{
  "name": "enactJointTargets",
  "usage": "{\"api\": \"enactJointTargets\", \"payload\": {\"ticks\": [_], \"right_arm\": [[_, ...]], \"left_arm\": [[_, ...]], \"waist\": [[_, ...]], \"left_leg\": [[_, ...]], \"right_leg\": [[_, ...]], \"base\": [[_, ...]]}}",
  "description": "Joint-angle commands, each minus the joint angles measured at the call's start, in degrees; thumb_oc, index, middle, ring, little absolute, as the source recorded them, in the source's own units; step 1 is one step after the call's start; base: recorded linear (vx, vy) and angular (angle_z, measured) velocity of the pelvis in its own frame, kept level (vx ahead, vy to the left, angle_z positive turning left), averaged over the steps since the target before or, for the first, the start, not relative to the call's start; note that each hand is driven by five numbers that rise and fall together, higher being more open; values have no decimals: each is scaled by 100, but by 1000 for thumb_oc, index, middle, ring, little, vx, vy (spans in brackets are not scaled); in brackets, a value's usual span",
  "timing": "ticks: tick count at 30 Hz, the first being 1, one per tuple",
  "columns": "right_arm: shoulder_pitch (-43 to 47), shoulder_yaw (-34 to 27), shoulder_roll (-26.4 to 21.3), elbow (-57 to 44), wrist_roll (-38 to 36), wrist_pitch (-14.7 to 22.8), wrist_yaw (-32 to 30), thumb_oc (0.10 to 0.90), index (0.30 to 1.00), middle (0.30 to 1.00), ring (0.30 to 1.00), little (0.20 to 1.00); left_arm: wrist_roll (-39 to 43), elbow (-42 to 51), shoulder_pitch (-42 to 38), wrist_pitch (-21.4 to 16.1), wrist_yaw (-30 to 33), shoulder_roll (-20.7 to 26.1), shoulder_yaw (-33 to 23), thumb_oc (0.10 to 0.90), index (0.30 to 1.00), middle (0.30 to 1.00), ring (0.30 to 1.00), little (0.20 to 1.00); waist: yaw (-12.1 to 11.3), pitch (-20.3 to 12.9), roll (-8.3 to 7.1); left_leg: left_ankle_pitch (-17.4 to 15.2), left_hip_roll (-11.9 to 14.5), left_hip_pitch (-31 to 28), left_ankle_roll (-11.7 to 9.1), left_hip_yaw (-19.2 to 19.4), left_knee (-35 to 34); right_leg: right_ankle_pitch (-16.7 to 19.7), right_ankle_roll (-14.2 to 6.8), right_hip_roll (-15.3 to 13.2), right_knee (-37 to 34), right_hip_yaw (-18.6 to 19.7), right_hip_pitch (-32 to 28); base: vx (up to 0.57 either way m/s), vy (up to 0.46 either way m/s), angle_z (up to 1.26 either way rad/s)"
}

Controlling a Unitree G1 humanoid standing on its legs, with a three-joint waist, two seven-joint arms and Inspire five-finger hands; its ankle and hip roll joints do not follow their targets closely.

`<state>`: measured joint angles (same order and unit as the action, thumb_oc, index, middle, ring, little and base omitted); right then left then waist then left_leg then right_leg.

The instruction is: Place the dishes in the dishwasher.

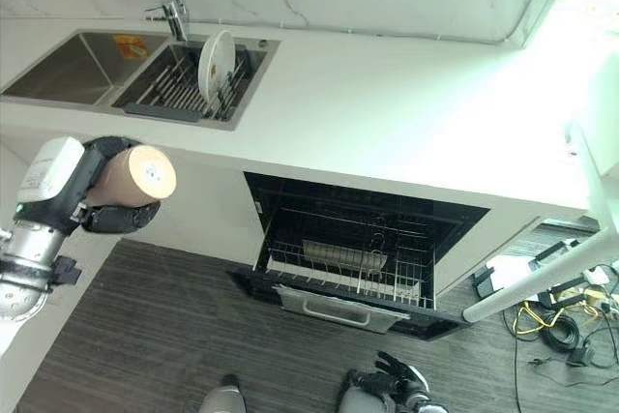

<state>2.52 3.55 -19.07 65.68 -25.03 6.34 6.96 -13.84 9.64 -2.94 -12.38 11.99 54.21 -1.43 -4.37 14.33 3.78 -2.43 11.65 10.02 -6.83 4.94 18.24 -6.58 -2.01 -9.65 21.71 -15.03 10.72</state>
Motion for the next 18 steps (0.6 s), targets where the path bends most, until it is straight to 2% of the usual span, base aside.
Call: {"api": "enactJointTargets", "payload": {"ticks": [1,3,6,9,11,14,18], "right_arm": [[232,10,-30,-445,-632,277,101,800,900,900,900,900],[240,-131,-2,-431,-1075,334,365,800,900,900,900,900],[159,-167,92,-476,-652,317,494,800,900,900,900,900],[122,-127,155,-330,-771,93,778,800,900,900,900,900],[88,-206,130,-100,-560,102,911,800,900,900,900,900],[49,-189,178,-29,-649,168,934,800,900,900,900,900],[27,-211,178,44,-531,79,899,800,900,900,900,900]], "left_arm": [[100,202,-730,-318,409,32,-780,400,300,300,300,300],[91,157,-693,-421,472,13,-731,400,300,300,300,300],[128,144,-644,-501,528,22,-690,400,300,300,300,300],[0,232,-611,-470,534,-66,-648,400,300,300,300,300],[-96,321,-604,-412,386,-131,-665,400,300,300,300,300],[-157,363,-591,-435,290,-156,-657,400,300,300,300,300],[-65,373,-685,-440,189,-71,-652,400,300,300,300,300]], "waist": [[151,-147,256],[180,-219,293],[213,-318,287],[198,-378,234],[200,-453,210],[199,-496,194],[231,-554,194]], "left_leg": [[-68,31,-44,-12,22,-105],[-121,61,-25,-60,110,-105],[-258,33,-114,-59,177,-105],[-397,-51,-225,-8,155,-105],[-460,-68,-266,25,214,-105],[-491,-87,-282,54,209,-105],[-547,-103,-329,63,244,-105]], "right_leg": [[-143,-584,-260,-452,3,-659],[-176,-600,-308,-452,-99,-663],[-236,-640,-389,-452,-128,-707],[-218,-685,-442,-452,-78,-662],[-172,-705,-440,-452,-57,-609],[-176,-704,-417,-452,-20,-609],[-209,-707,-392,-452,35,-614]], "base": [[-15,120,5],[-18,104,-12],[59,32,-8],[43,-23,-9],[61,-67,-9],[42,-41,0],[32,-11,-6]]}}
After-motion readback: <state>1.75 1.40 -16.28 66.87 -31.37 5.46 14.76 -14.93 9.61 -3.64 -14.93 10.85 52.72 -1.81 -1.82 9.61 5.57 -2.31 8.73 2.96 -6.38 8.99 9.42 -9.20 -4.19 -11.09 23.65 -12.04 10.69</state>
